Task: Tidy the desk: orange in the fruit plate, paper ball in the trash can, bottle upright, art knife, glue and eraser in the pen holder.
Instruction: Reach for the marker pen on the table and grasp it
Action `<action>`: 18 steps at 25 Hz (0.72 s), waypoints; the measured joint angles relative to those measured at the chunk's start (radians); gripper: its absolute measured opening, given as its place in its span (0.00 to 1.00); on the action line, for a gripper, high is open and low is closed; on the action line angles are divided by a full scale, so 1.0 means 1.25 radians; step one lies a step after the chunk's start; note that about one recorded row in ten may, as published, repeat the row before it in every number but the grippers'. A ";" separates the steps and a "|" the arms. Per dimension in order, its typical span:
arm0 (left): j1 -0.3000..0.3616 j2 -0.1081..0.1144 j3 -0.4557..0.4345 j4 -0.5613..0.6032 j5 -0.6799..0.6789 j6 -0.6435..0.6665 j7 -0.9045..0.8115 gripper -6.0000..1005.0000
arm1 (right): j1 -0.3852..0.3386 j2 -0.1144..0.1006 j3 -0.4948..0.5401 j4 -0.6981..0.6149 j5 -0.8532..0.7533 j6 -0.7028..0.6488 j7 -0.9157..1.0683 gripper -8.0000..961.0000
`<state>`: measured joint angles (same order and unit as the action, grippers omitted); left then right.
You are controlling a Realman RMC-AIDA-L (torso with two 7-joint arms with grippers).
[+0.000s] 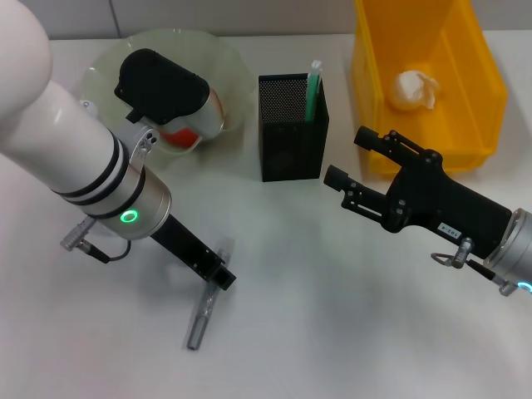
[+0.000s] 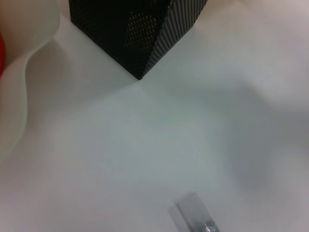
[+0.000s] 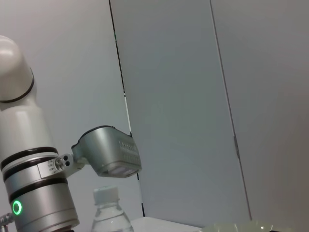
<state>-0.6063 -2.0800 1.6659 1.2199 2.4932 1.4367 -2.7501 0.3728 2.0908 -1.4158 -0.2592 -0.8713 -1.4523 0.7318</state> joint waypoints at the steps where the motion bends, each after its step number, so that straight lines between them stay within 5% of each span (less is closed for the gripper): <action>1: 0.000 0.000 0.000 0.000 -0.001 0.000 0.000 0.57 | 0.000 0.000 0.000 0.000 0.000 0.001 0.000 0.81; 18: -0.005 0.000 0.000 -0.005 -0.005 -0.019 0.017 0.53 | 0.000 0.001 0.000 0.000 0.019 0.006 0.000 0.81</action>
<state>-0.6121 -2.0800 1.6659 1.2135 2.4870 1.4124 -2.7290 0.3727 2.0924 -1.4158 -0.2591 -0.8476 -1.4449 0.7318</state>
